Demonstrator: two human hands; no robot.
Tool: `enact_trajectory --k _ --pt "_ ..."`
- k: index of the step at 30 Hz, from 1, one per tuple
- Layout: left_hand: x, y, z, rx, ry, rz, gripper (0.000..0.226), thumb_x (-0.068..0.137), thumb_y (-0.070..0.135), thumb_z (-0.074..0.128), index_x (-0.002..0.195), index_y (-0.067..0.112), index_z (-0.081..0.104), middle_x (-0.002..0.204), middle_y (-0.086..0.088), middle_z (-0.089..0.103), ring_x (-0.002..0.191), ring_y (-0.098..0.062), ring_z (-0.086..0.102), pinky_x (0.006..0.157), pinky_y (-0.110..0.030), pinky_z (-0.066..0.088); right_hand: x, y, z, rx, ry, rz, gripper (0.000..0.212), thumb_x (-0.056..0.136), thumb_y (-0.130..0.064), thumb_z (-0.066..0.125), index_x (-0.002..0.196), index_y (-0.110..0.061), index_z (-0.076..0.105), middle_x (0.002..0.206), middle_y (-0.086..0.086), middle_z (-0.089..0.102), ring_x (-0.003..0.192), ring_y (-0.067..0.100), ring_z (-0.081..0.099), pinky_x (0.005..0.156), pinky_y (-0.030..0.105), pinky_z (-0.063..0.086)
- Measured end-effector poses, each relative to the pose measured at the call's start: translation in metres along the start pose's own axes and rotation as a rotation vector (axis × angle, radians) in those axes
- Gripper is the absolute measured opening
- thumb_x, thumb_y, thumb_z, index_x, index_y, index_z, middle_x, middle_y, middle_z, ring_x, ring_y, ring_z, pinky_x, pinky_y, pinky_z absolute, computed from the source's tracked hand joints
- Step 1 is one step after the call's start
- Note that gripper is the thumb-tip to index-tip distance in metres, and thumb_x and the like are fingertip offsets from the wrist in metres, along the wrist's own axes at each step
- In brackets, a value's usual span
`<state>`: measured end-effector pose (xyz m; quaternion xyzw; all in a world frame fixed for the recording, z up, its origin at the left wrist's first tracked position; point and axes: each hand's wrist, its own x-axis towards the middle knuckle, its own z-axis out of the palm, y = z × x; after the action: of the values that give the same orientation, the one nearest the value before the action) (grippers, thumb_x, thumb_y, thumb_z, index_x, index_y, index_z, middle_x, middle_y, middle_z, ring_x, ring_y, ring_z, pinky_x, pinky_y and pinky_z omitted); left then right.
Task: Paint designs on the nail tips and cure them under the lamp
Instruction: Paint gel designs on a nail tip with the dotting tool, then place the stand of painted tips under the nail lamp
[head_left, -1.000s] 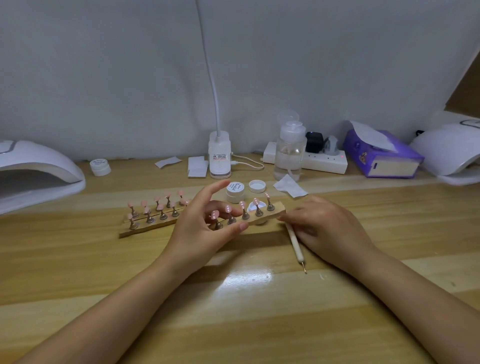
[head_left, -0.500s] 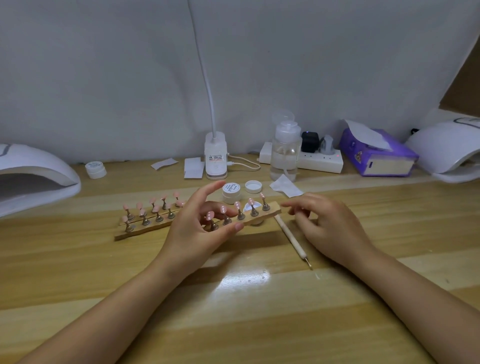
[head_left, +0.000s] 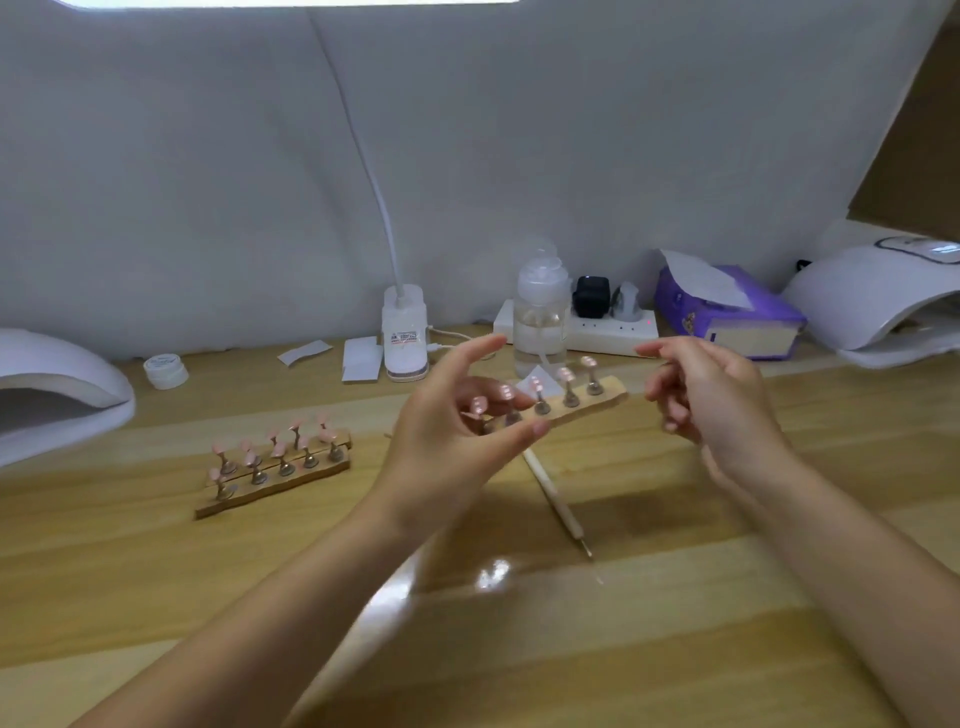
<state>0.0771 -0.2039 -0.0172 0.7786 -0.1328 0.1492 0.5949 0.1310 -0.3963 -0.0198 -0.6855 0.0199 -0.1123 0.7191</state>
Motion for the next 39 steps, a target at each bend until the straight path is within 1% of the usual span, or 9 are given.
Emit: enact_trajectory --k 6,11,14,17,20,24,31,35,39 --pt "0.037 0.026 0.092 -0.151 0.040 0.019 0.059 0.071 0.010 0.077 0.121 0.025 0.048 0.085 -0.006 0.067 0.081 -0.021 0.062 0.076 -0.027 0.052 0.022 -0.017 -0.041 0.318 0.126 0.198 0.030 0.090 -0.032 0.045 0.062 -0.021 0.047 0.035 -0.009 0.035 0.027 0.005 0.026 0.031 0.010 0.020" --pt "0.059 0.029 0.173 -0.289 0.079 -0.102 0.063 0.072 0.017 0.077 0.126 0.027 0.045 0.083 0.009 0.061 0.067 0.010 0.054 0.060 -0.003 0.042 0.033 -0.024 -0.077 0.467 0.266 0.243 0.053 0.089 -0.034 0.044 0.038 -0.019 0.047 0.034 -0.010 0.032 0.030 0.006 0.024 0.032 0.009 0.017" --pt "0.072 0.029 0.209 -0.287 0.067 -0.124 0.065 0.072 0.017 0.077 0.127 0.026 0.044 0.075 0.016 0.055 0.062 0.016 0.050 0.061 0.001 0.039 0.036 -0.022 -0.099 0.552 0.342 0.236 0.036 0.089 -0.043 0.046 0.062 -0.022 0.055 0.036 -0.009 0.034 0.028 0.005 0.023 0.031 0.009 0.019" --pt "0.085 0.024 0.230 -0.221 -0.030 -0.077 0.062 0.073 0.010 0.076 0.126 0.022 0.046 0.075 0.013 0.055 0.062 0.011 0.051 0.064 -0.001 0.041 0.041 -0.014 -0.117 0.559 0.411 0.202 0.026 0.089 -0.042 0.050 0.082 -0.020 0.062 0.043 -0.009 0.038 0.029 0.003 0.025 0.030 0.011 0.021" --pt "0.095 0.014 0.246 -0.187 -0.082 -0.054 0.061 0.074 0.005 0.074 0.127 0.018 0.046 0.080 0.006 0.057 0.068 0.006 0.051 0.070 -0.003 0.040 0.046 -0.004 -0.123 0.560 0.486 0.186 0.022 0.088 -0.038 0.054 0.081 -0.019 0.062 0.053 -0.008 0.045 0.031 0.003 0.029 0.031 0.013 0.024" --pt "0.109 0.008 0.258 -0.129 -0.140 -0.007 0.064 0.075 0.004 0.072 0.131 0.019 0.043 0.087 0.002 0.061 0.074 0.006 0.052 0.069 0.002 0.037 0.055 0.004 -0.127 0.591 0.532 0.232 0.026 0.087 -0.043 0.056 0.085 -0.017 0.061 0.044 -0.009 0.047 0.033 0.002 0.034 0.033 0.011 0.029" --pt "0.127 -0.005 0.247 -0.123 -0.324 0.049 0.068 0.071 0.004 0.076 0.129 0.023 0.046 0.088 -0.004 0.067 0.071 -0.001 0.055 0.074 -0.008 0.043 0.071 0.009 -0.154 0.470 0.505 0.321 0.027 0.090 -0.038 0.052 0.073 -0.017 0.052 0.038 -0.006 0.047 0.029 0.001 0.033 0.031 0.011 0.029" --pt "0.132 0.000 0.246 -0.252 -0.182 0.012 0.068 0.071 0.001 0.075 0.125 0.027 0.042 0.090 0.004 0.063 0.073 0.004 0.059 0.068 -0.006 0.045 0.074 0.009 -0.162 0.397 0.437 0.297 0.022 0.092 -0.024 0.052 0.076 -0.010 0.058 0.043 -0.005 0.056 0.034 0.000 0.045 0.034 0.013 0.038" --pt "0.133 0.004 0.257 -0.578 -0.023 -0.244 0.053 0.077 0.005 0.070 0.120 0.022 0.046 0.097 0.006 0.063 0.083 -0.002 0.063 0.063 -0.009 0.048 0.080 0.007 -0.167 0.507 0.442 0.270 0.021 0.093 -0.019 0.051 0.078 -0.008 0.060 0.049 -0.003 0.062 0.041 0.001 0.057 0.040 0.013 0.045"
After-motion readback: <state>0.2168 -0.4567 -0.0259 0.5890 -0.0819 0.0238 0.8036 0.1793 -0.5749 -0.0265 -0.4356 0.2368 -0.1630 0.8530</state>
